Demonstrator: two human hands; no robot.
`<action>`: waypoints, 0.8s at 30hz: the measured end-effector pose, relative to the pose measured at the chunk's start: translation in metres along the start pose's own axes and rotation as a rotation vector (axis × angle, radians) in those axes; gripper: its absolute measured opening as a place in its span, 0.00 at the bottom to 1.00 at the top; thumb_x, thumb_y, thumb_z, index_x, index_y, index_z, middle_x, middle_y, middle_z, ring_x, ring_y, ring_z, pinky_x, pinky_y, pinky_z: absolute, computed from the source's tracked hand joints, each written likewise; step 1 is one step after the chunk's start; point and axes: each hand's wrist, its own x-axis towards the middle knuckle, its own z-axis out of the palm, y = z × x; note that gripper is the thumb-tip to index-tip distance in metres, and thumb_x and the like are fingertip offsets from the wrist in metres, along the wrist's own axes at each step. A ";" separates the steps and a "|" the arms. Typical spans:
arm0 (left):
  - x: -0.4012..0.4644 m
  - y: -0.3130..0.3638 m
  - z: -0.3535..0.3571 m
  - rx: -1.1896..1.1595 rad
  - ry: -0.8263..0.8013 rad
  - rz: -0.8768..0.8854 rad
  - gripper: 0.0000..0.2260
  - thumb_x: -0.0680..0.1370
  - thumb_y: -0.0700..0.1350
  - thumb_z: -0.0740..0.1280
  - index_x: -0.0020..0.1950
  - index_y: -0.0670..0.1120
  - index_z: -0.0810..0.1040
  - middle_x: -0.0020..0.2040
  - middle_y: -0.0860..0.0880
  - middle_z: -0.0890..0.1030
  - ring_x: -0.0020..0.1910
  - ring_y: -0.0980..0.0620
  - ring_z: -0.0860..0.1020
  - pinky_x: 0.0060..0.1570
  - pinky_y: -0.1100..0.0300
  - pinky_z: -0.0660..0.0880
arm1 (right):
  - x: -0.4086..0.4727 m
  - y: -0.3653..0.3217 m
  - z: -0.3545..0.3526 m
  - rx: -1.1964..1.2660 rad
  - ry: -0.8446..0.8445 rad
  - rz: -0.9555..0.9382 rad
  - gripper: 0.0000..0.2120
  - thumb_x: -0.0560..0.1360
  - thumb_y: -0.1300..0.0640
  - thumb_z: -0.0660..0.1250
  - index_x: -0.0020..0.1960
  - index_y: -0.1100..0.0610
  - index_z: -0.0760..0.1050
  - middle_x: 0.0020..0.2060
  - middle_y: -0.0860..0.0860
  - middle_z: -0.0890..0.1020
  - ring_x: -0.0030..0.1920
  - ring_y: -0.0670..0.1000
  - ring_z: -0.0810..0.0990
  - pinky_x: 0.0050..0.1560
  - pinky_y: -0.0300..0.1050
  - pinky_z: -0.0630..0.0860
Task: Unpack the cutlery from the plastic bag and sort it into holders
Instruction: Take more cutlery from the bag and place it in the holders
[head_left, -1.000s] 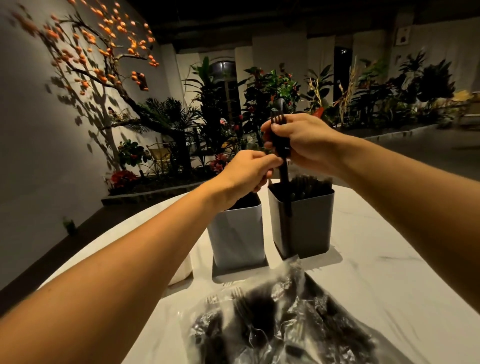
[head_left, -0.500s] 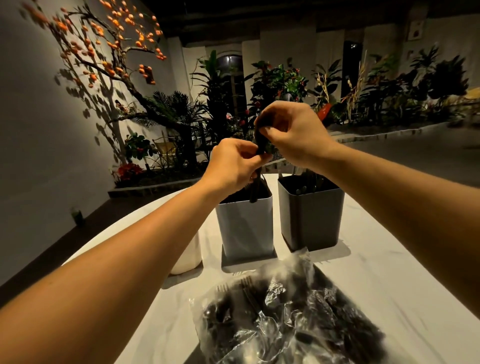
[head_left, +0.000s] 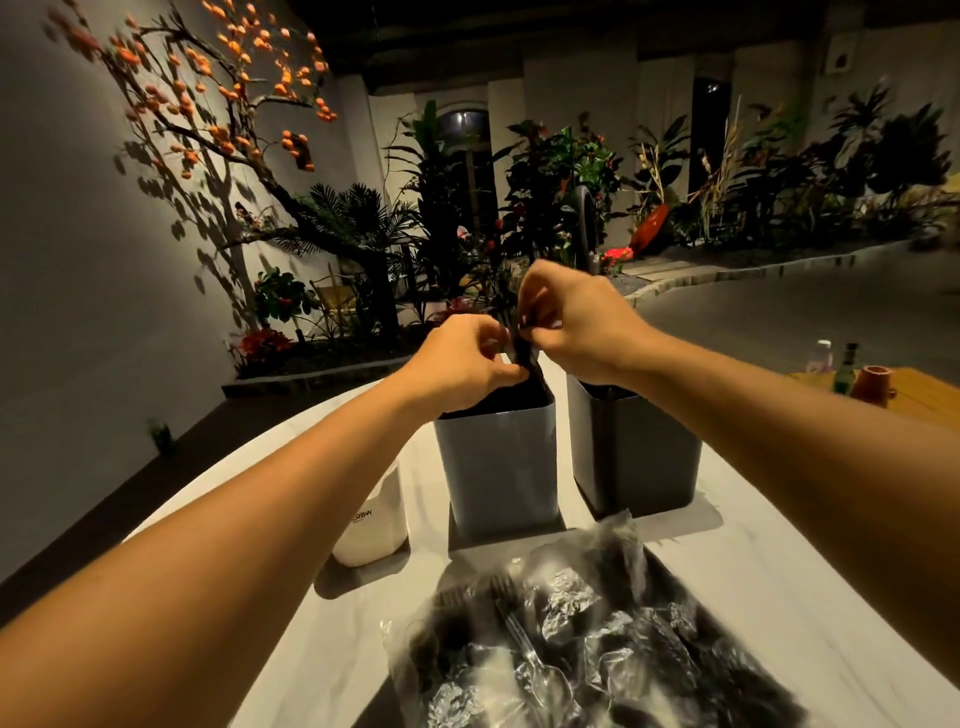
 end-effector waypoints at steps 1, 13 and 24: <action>0.001 -0.001 -0.002 0.038 0.054 0.023 0.12 0.71 0.43 0.77 0.53 0.48 0.82 0.39 0.52 0.81 0.38 0.53 0.78 0.42 0.56 0.77 | 0.000 0.005 0.005 -0.014 -0.036 0.010 0.10 0.73 0.63 0.72 0.49 0.51 0.76 0.45 0.49 0.83 0.48 0.51 0.82 0.52 0.55 0.80; -0.025 0.007 -0.008 -0.070 0.222 0.006 0.25 0.70 0.26 0.54 0.53 0.47 0.81 0.50 0.49 0.82 0.54 0.54 0.78 0.56 0.59 0.76 | -0.019 0.002 0.002 -0.328 -0.200 -0.003 0.25 0.75 0.65 0.68 0.69 0.48 0.73 0.63 0.51 0.68 0.62 0.55 0.71 0.62 0.54 0.74; -0.118 0.051 0.001 -0.099 0.006 -0.004 0.15 0.80 0.32 0.57 0.59 0.46 0.78 0.48 0.47 0.82 0.45 0.51 0.81 0.40 0.61 0.78 | -0.108 -0.046 -0.042 -0.177 -0.262 0.081 0.09 0.78 0.61 0.65 0.52 0.54 0.83 0.47 0.50 0.84 0.47 0.49 0.82 0.52 0.49 0.81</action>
